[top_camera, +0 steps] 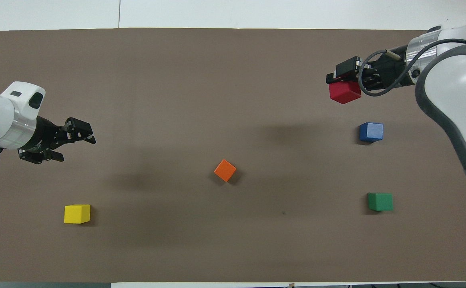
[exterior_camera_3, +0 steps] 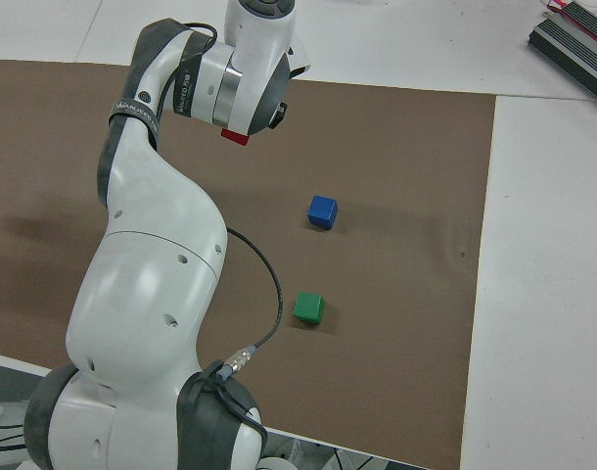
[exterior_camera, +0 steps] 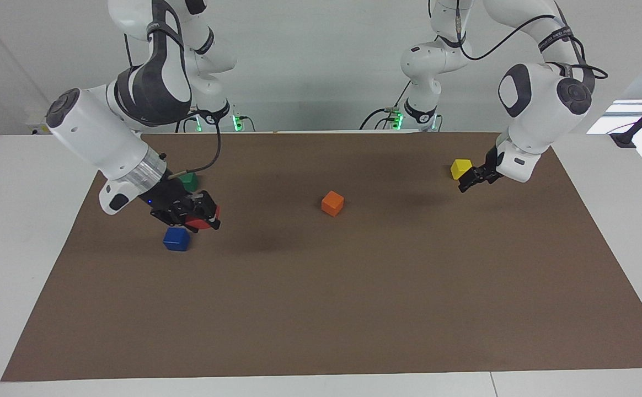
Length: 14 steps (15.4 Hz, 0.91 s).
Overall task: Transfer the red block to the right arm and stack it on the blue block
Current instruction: 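Carry the red block with the right gripper above the blue block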
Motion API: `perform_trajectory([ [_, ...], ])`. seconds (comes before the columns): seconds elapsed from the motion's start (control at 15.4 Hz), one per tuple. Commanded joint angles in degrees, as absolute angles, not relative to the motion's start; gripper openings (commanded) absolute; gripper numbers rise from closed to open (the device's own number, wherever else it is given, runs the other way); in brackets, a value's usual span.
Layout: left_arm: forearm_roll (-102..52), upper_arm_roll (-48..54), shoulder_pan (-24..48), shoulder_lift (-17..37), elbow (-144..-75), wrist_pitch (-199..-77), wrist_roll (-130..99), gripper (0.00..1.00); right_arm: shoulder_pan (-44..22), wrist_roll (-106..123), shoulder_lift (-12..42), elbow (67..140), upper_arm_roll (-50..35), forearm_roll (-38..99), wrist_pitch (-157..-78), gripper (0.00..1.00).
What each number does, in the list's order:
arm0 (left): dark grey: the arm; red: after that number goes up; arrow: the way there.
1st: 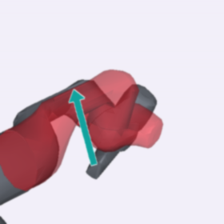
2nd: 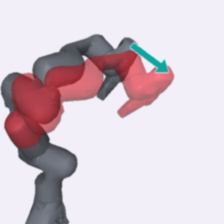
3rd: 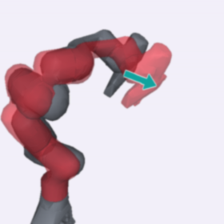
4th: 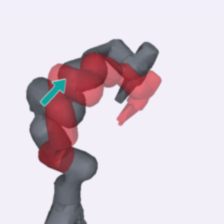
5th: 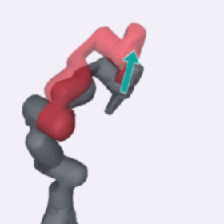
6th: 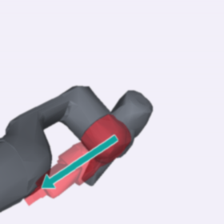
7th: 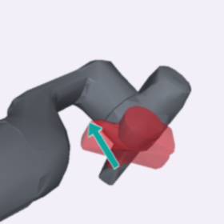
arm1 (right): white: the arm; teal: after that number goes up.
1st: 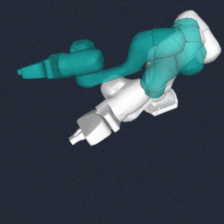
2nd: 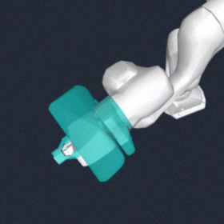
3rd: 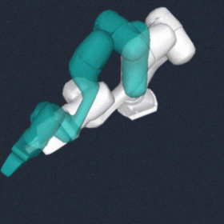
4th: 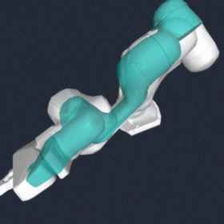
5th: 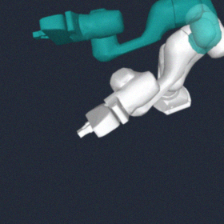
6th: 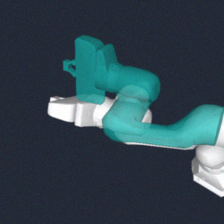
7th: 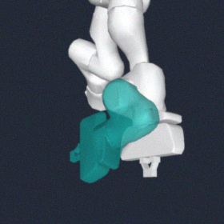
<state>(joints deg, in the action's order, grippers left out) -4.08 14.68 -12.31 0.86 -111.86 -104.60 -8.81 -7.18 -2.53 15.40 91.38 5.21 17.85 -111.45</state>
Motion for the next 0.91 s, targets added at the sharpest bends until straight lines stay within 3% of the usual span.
perform_trajectory([
  [0.0, -0.54, 14.15, -13.09, 0.88, -110.57, -103.11, -3.87, 1.0, -7.3, -6.84, 16.0, 92.44, 4.75, 7.41, -112.41, 0.0],
  [0.32, 3.43, 14.76, -11.95, 0.79, -105.74, -102.66, -3.69, 1.0, -6.42, -8.78, 13.98, 99.48, 4.92, 2.4, -113.46, 0.0],
  [0.84, 3.16, 13.89, -9.59, -0.35, -105.83, -102.4, -4.22, 1.0, -5.54, -11.16, 11.34, 110.99, 5.01, -2.2, -123.03, 0.0],
])
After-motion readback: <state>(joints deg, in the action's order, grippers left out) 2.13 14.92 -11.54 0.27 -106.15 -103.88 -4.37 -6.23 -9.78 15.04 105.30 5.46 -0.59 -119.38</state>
